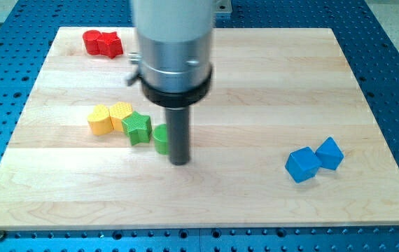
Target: Drag the blue cube into the red star
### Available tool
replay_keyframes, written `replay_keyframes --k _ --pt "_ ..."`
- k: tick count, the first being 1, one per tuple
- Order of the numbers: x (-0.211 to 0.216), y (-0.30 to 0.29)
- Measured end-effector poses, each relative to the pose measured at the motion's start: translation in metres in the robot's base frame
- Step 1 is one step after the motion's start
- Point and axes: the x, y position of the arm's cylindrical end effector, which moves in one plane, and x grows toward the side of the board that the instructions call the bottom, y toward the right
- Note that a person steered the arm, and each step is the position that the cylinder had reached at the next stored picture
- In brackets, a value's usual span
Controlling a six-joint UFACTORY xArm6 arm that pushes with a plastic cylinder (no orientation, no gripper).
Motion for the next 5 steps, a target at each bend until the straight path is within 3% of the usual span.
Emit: replay_keyframes --k 2,4,5 --pt "-0.008 -0.056" --pt "-0.007 0.043" --pt "-0.020 0.039"
